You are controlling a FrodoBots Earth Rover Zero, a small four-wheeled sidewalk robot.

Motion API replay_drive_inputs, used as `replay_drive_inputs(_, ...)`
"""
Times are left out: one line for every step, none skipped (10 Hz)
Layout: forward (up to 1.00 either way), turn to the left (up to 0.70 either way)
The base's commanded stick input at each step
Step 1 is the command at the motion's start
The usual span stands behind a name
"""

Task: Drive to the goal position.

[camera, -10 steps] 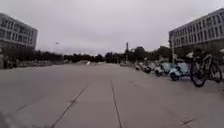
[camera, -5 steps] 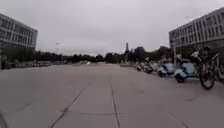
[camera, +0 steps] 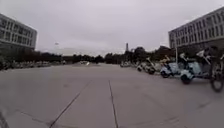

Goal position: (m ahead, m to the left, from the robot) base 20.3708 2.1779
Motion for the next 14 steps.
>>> replay_drive_inputs(0.70,0.00)
replay_drive_inputs(0.70,0.00)
replay_drive_inputs(0.70,0.00)
replay_drive_inputs(0.70,0.12)
replay_drive_inputs(0.70,0.14)
replay_drive_inputs(0.70,0.14)
replay_drive_inputs(0.70,0.14)
replay_drive_inputs(0.70,0.14)
replay_drive_inputs(0.70,0.14)
replay_drive_inputs(0.70,0.14)
replay_drive_inputs(0.70,0.14)
replay_drive_inputs(0.70,0.14)
replay_drive_inputs(0.70,0.00)
replay_drive_inputs(0.70,0.00)
